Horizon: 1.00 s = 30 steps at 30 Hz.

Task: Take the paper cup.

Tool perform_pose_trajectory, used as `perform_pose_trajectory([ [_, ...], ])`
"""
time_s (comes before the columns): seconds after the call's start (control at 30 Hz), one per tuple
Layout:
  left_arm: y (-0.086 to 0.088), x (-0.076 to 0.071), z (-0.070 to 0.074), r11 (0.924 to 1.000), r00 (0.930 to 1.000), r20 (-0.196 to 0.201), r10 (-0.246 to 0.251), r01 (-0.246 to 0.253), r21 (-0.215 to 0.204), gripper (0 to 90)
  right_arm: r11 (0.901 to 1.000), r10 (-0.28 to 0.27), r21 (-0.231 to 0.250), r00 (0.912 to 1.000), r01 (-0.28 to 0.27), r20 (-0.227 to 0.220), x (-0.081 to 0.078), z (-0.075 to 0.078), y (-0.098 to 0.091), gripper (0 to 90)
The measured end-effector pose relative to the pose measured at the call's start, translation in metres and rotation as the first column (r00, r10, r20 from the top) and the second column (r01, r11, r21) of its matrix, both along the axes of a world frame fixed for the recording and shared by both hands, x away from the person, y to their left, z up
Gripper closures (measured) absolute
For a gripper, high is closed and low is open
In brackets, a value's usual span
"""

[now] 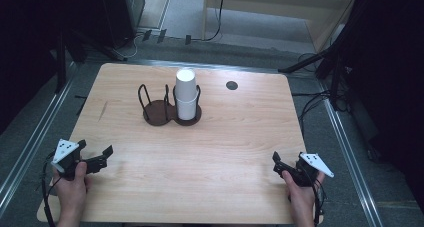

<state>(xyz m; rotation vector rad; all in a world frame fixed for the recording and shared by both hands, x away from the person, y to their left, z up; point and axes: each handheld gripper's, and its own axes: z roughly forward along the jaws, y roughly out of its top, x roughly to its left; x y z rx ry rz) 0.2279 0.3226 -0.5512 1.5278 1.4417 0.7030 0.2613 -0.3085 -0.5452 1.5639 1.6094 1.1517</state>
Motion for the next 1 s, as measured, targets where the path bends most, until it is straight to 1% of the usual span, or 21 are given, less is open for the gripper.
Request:
perform_pose_trajectory([
  [0.1, -0.002, 0.001, 0.0, 1.0, 1.0, -0.006, 0.002, -0.002, 0.009, 0.0, 0.9999, 0.0, -0.011, 1.0, 0.0, 0.004, 0.0, 0.001, 0.0, 1.5],
  [0.2, 0.0, 0.001, 0.0, 1.0, 1.0, -0.002, -0.004, 0.004, 0.003, 0.0, 0.9994, -0.02, -0.028, 0.9998, 0.02, 0.003, 0.001, 0.002, 0.001, 3.8],
  [0.27, 0.001, 0.0, 0.0, 0.9999, 1.0, 0.001, 0.001, -0.001, -0.011, 0.0, 0.9993, -0.025, -0.027, 0.9997, 0.025, -0.006, 0.002, 0.004, 0.002, 4.2],
  [0.3, 0.001, 0.0, 0.0, 0.9999, 1.0, 0.001, 0.001, -0.001, -0.011, 0.0, 0.9993, -0.025, -0.027, 0.9997, 0.025, -0.006, 0.002, 0.004, 0.002, 4.2],
  [0.33, 0.001, 0.0, 0.0, 0.9998, 1.0, 0.004, 0.0, 0.0, -0.018, 0.0, 0.9996, -0.026, -0.015, 0.9996, 0.026, -0.008, 0.003, 0.005, 0.003, 4.4],
  [0.37, 0.002, 0.0, 0.0, 0.9997, 1.0, 0.002, -0.003, 0.003, -0.024, 0.0, 0.9999, -0.016, 0.001, 0.9998, 0.016, -0.01, 0.003, 0.007, 0.008, 4.4],
  [0.47, 0.003, 0.001, 0.0, 0.9996, 1.0, -0.005, -0.003, 0.003, -0.028, 0.0, 0.9994, -0.003, -0.034, 1.0, 0.002, -0.009, 0.003, 0.011, 0.02, 4.9],
  [0.5, 0.002, 0.002, -0.001, 0.9994, 1.0, -0.004, -0.004, 0.004, -0.035, 0.0, 0.9993, -0.001, -0.037, 0.9999, 0.001, -0.012, 0.003, 0.013, 0.023, 4.9],
  [0.57, 0.003, 0.002, 0.0, 0.9993, 0.9999, -0.01, -0.011, 0.011, -0.035, 0.0, 0.999, 0.022, -0.039, 0.9997, -0.022, -0.01, 0.004, 0.017, 0.031, 4.9],
  [0.6, 0.003, 0.002, 0.0, 0.9993, 0.9999, -0.01, -0.011, 0.011, -0.035, 0.0, 0.999, 0.022, -0.039, 0.9997, -0.022, -0.01, 0.004, 0.017, 0.031, 4.9],
  [0.67, 0.003, 0.003, -0.001, 0.9993, 0.9999, -0.01, -0.014, 0.013, -0.036, 0.0, 0.9972, 0.043, -0.062, 0.9991, -0.043, -0.008, 0.007, 0.022, 0.041, 5.5],
  [0.8, 0.003, 0.003, -0.001, 0.9988, 0.9997, -0.012, -0.02, 0.019, -0.044, 0.0, 0.9964, 0.061, -0.057, 0.998, -0.062, -0.017, 0.013, 0.027, 0.051, 5.8],
  [0.83, 0.003, 0.003, -0.001, 0.9988, 0.9997, -0.012, -0.02, 0.019, -0.044, 0.0, 0.9964, 0.061, -0.057, 0.998, -0.062, -0.017, 0.013, 0.027, 0.051, 5.8],
  [0.97, 0.003, 0.004, -0.001, 0.9988, 0.9996, -0.01, -0.026, 0.026, -0.042, 0.0, 0.9966, 0.075, -0.034, 0.9972, -0.075, -0.009, 0.022, 0.033, 0.063, 6.9],
  [1.0, 0.003, 0.004, -0.001, 0.9988, 0.9996, -0.01, -0.027, 0.026, -0.042, 0.0, 0.9961, 0.081, -0.037, 0.9967, -0.081, -0.006, 0.024, 0.035, 0.067, 6.9],
])
